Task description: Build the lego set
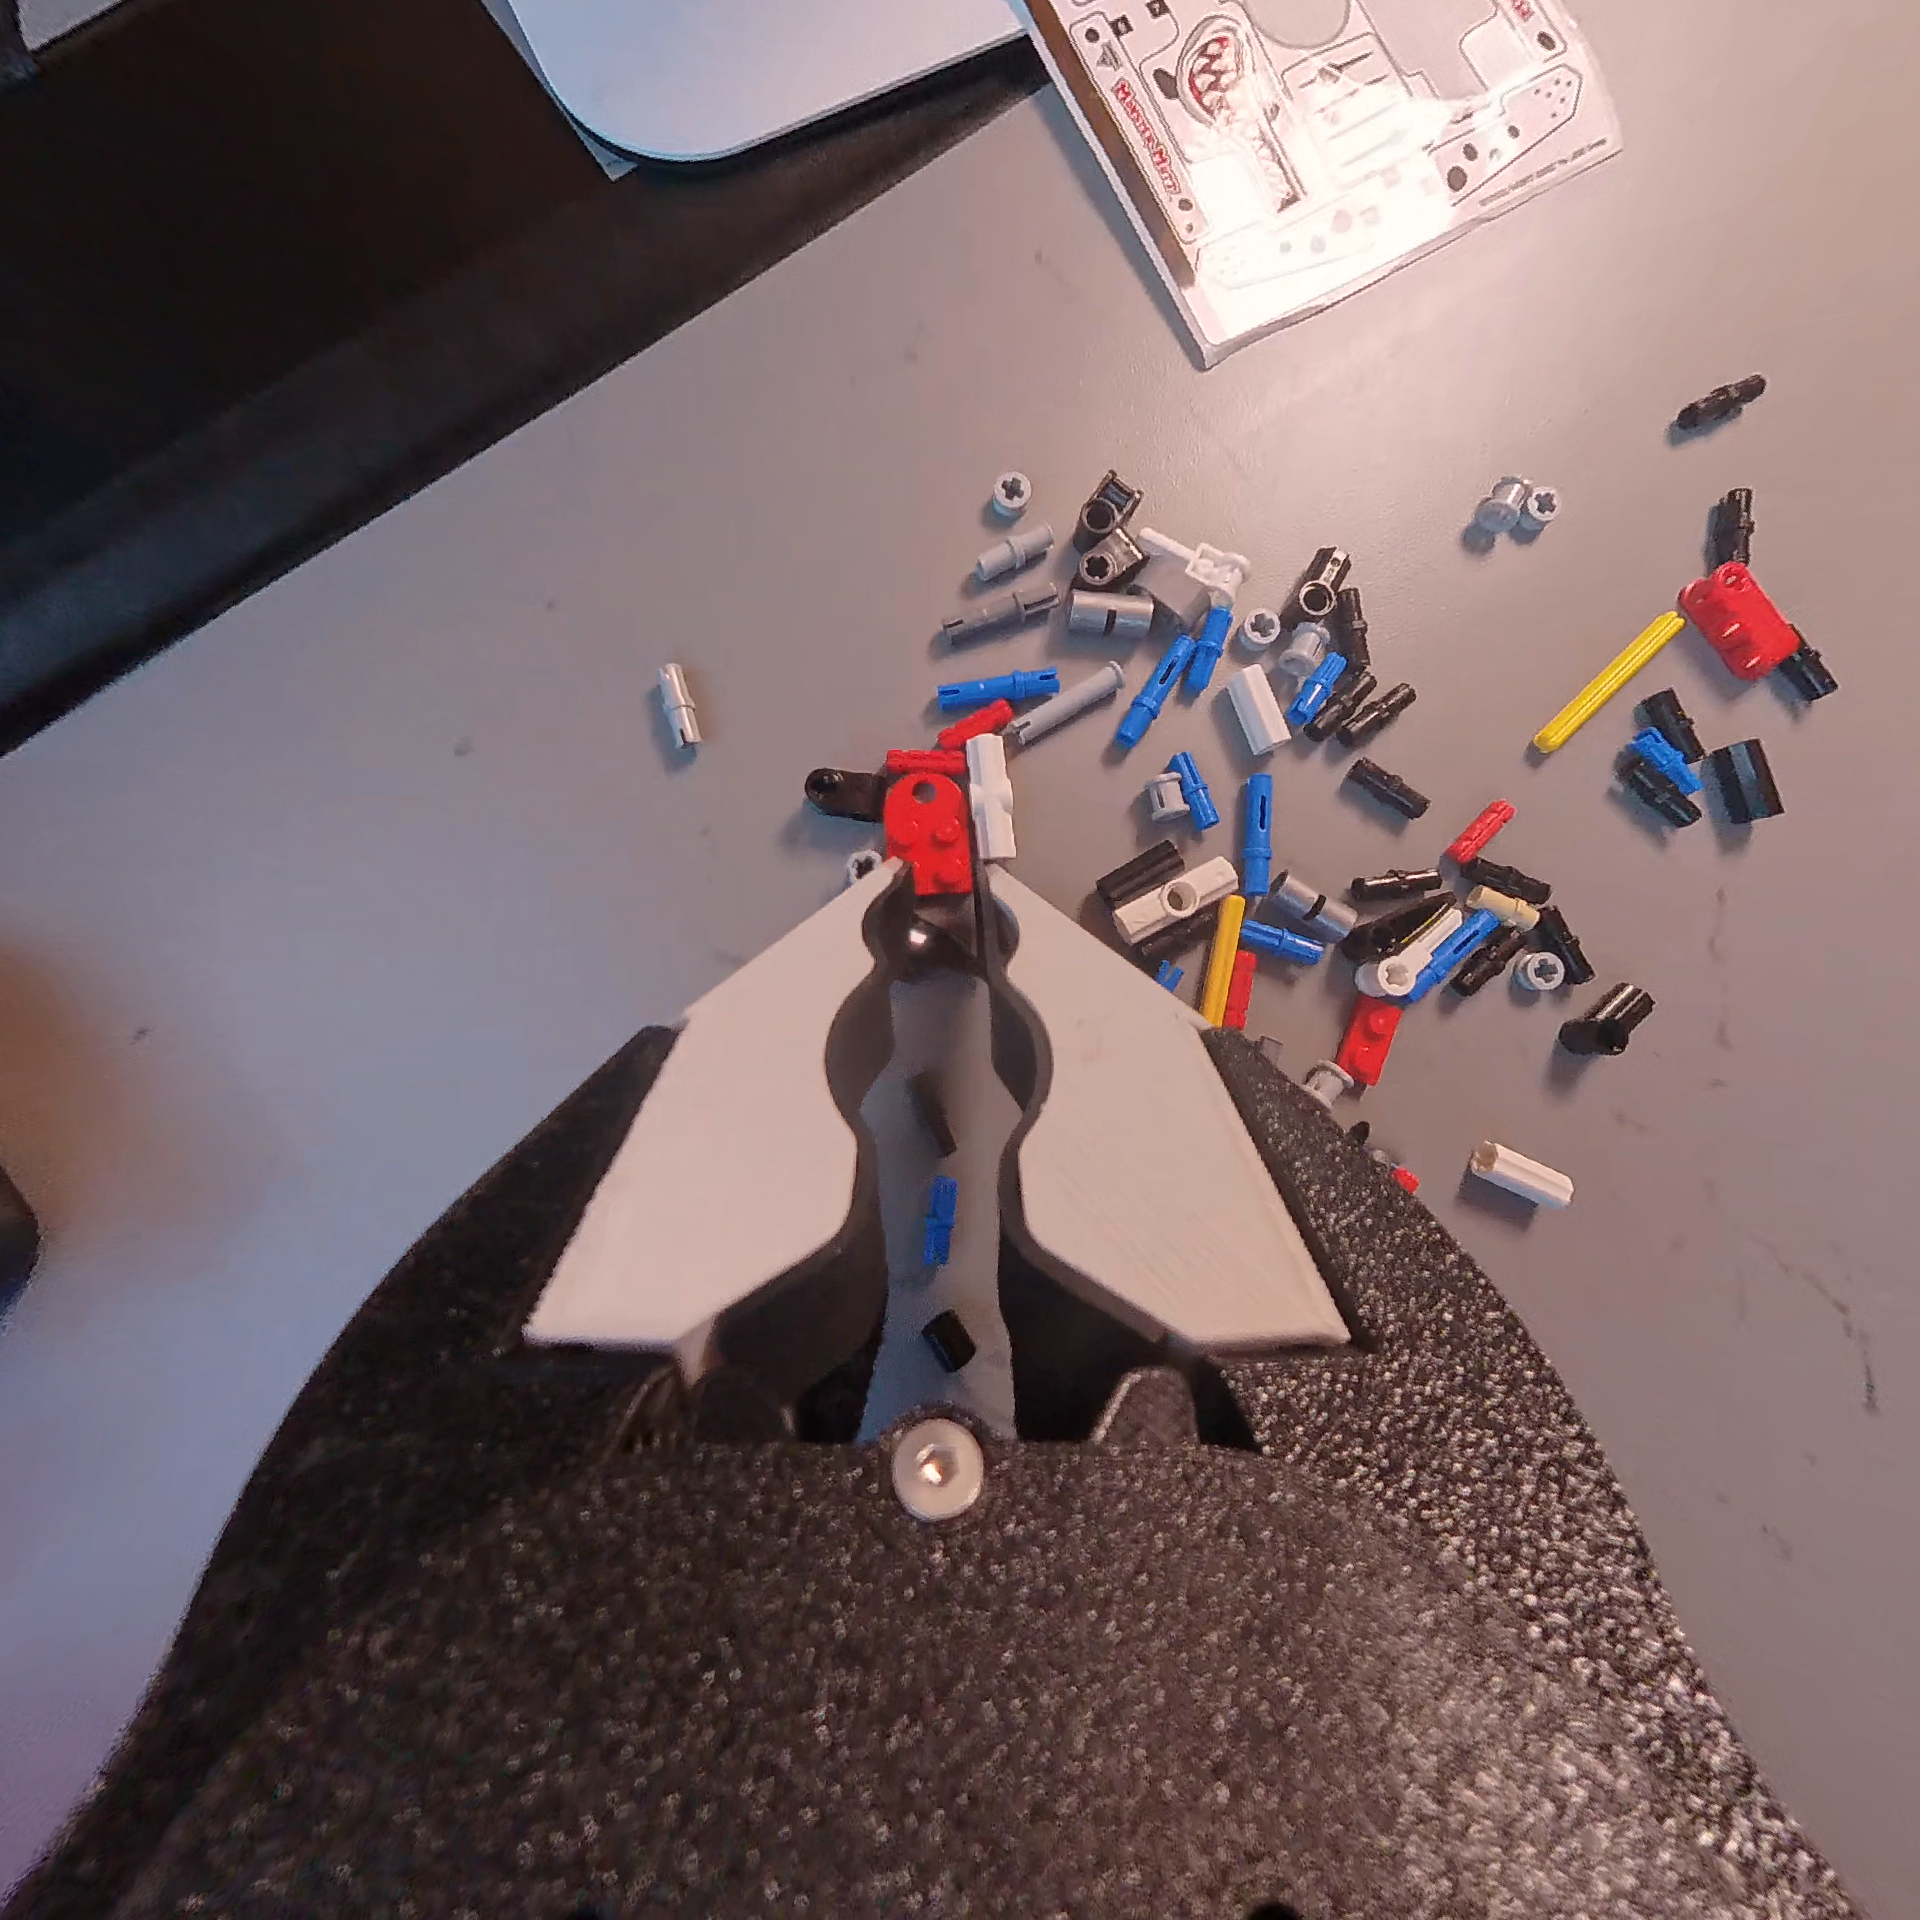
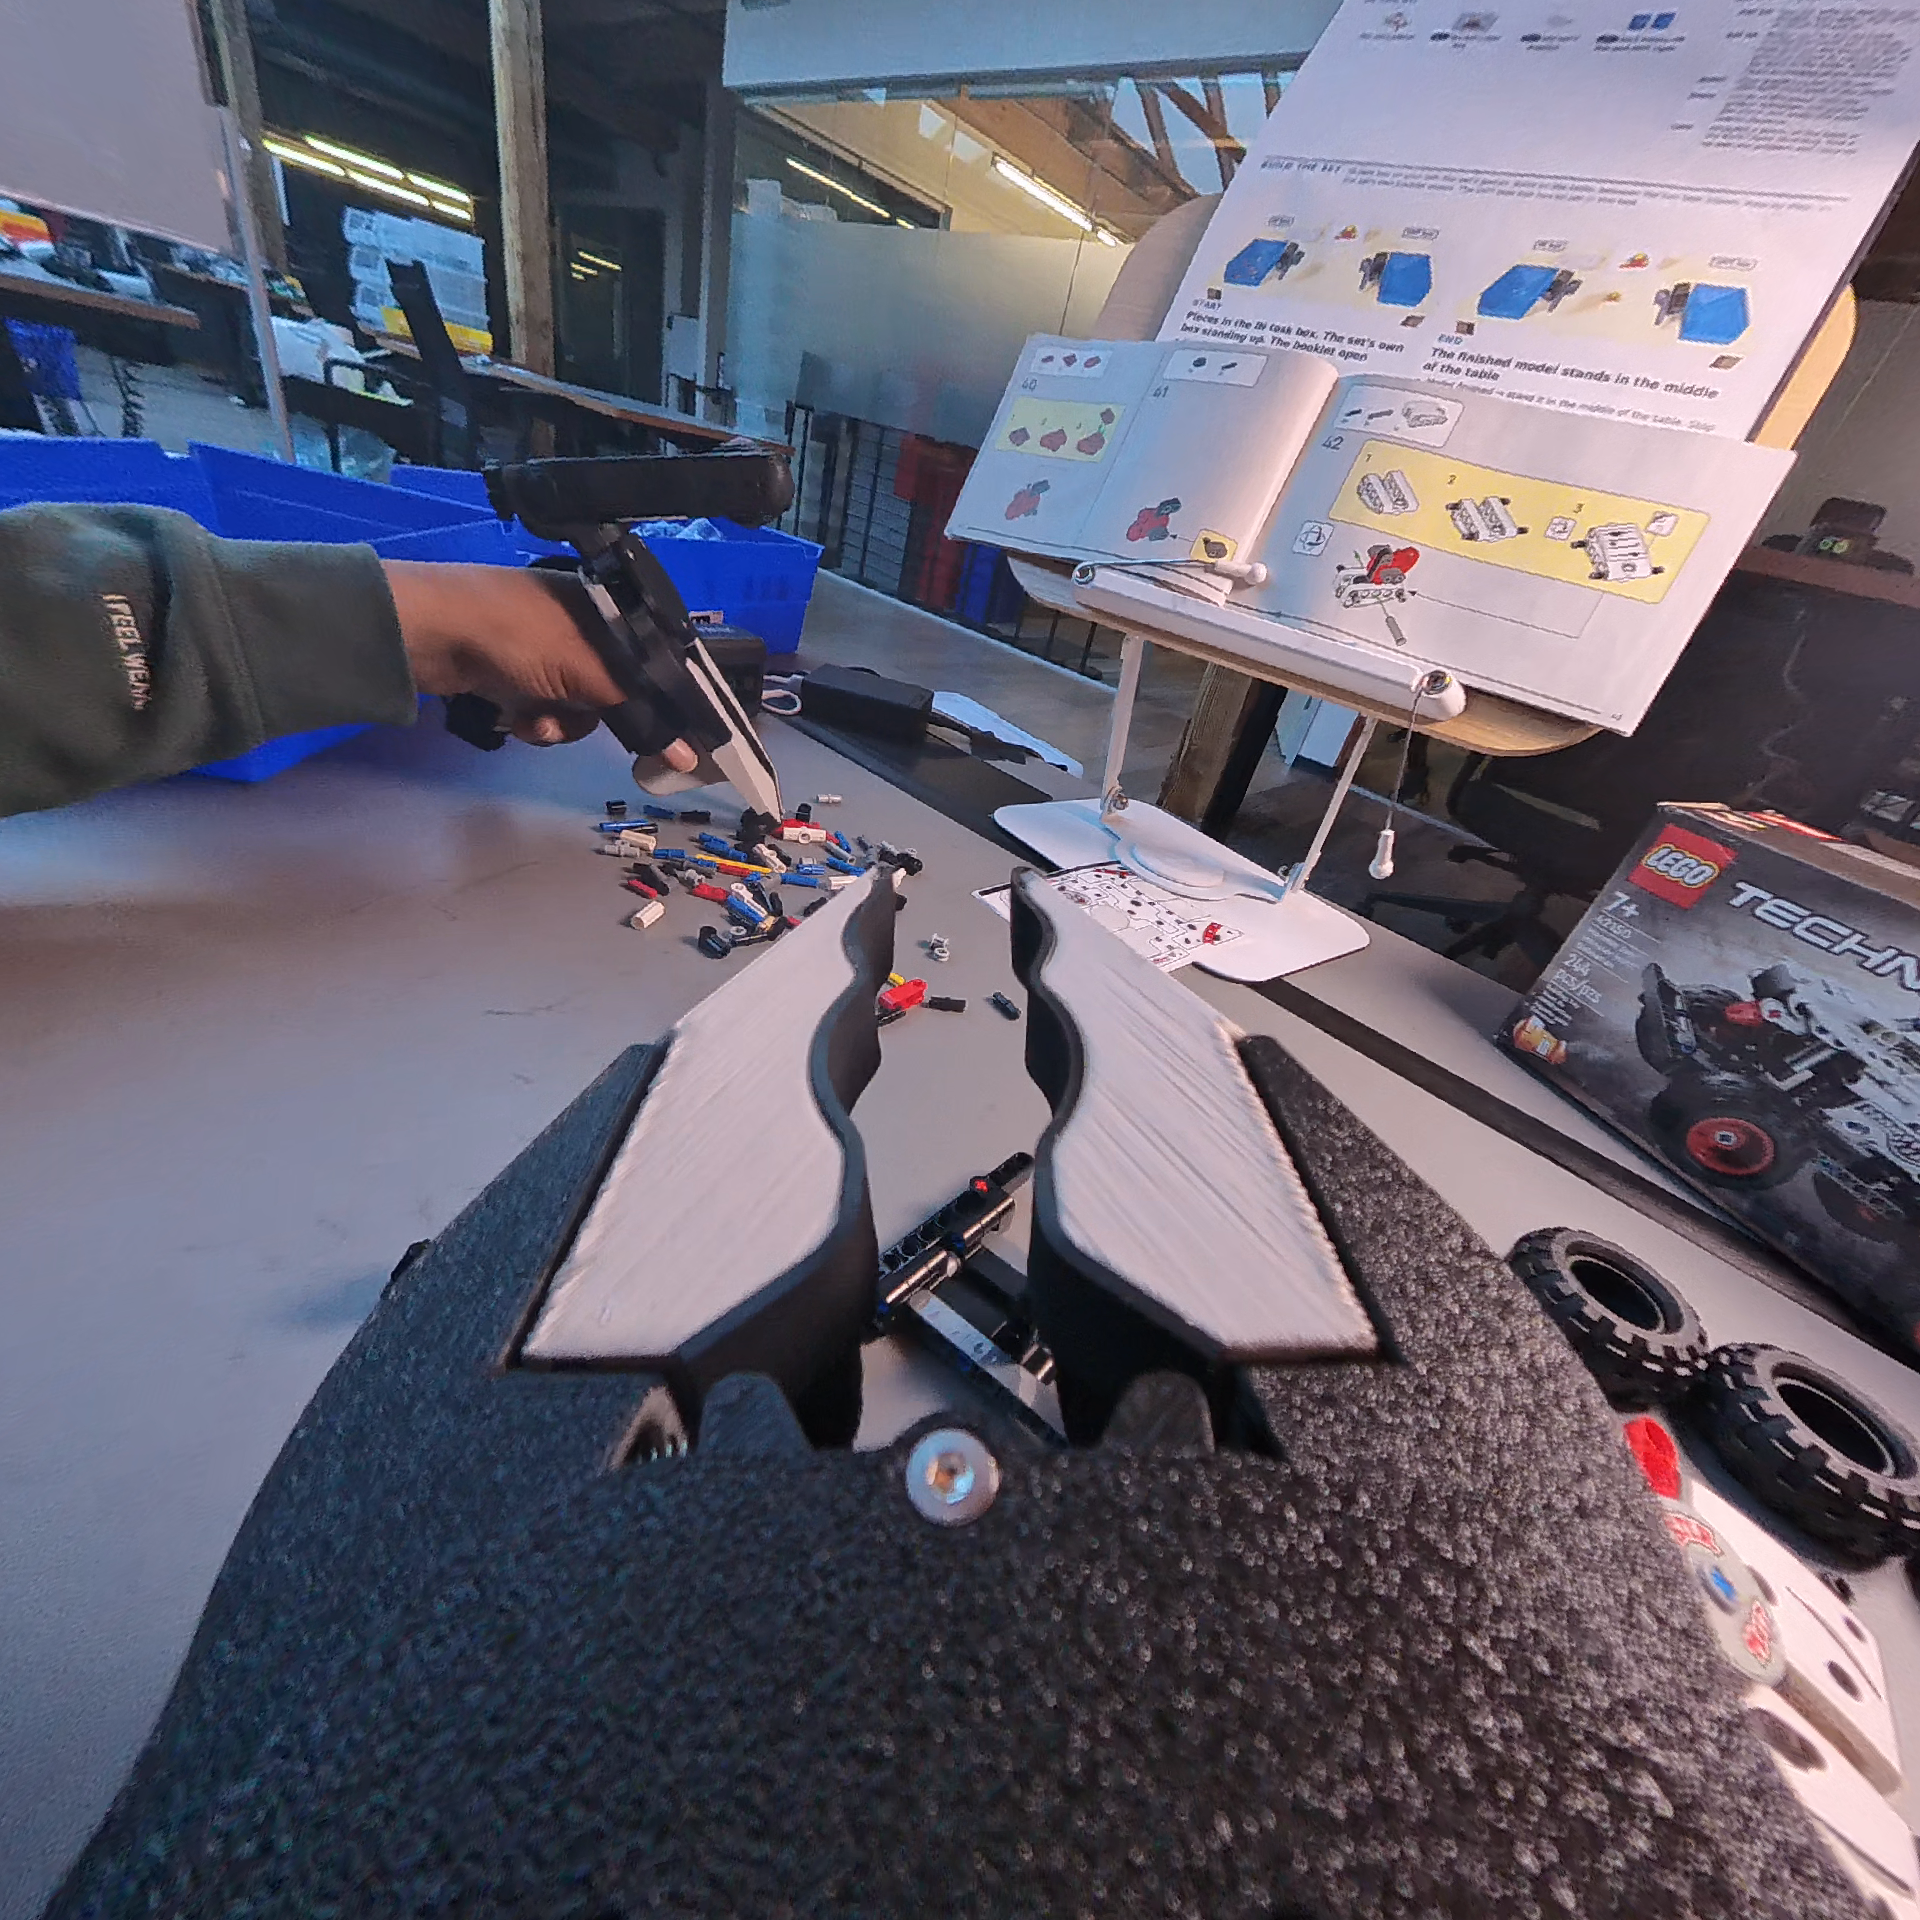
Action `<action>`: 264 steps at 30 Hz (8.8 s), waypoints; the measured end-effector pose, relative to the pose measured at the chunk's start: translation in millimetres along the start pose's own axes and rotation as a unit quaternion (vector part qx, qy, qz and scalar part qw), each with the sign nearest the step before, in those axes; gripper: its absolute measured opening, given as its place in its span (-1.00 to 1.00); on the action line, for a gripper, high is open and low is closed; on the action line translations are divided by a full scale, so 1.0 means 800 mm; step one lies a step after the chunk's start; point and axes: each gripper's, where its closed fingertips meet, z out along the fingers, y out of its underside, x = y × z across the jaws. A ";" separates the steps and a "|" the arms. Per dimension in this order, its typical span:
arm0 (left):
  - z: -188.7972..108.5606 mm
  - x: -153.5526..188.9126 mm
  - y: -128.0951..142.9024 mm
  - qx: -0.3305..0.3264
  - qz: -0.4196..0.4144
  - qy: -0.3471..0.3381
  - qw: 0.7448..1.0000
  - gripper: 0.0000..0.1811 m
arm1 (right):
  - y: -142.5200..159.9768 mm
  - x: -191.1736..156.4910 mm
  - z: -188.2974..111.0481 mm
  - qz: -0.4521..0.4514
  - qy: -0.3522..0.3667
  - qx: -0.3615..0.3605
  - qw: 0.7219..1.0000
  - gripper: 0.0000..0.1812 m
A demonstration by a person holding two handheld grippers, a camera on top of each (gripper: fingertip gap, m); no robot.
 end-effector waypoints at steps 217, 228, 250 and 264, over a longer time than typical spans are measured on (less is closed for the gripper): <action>-0.040 0.071 0.042 0.116 0.040 0.016 0.992 -0.66 | 0.060 -0.017 0.017 0.021 -0.050 -0.082 0.995 -0.57; -0.028 0.091 0.052 0.077 0.052 0.054 0.994 -0.94 | 0.062 -0.017 0.016 0.019 -0.050 -0.088 0.995 -0.57; 0.001 0.116 0.013 0.078 0.105 0.079 0.988 -0.74 | 0.057 -0.019 0.013 0.006 -0.054 -0.086 0.995 -0.57; -0.033 0.113 -0.021 0.147 0.084 0.053 0.984 -0.55 | 0.063 -0.017 0.016 0.013 -0.049 -0.093 0.994 -0.58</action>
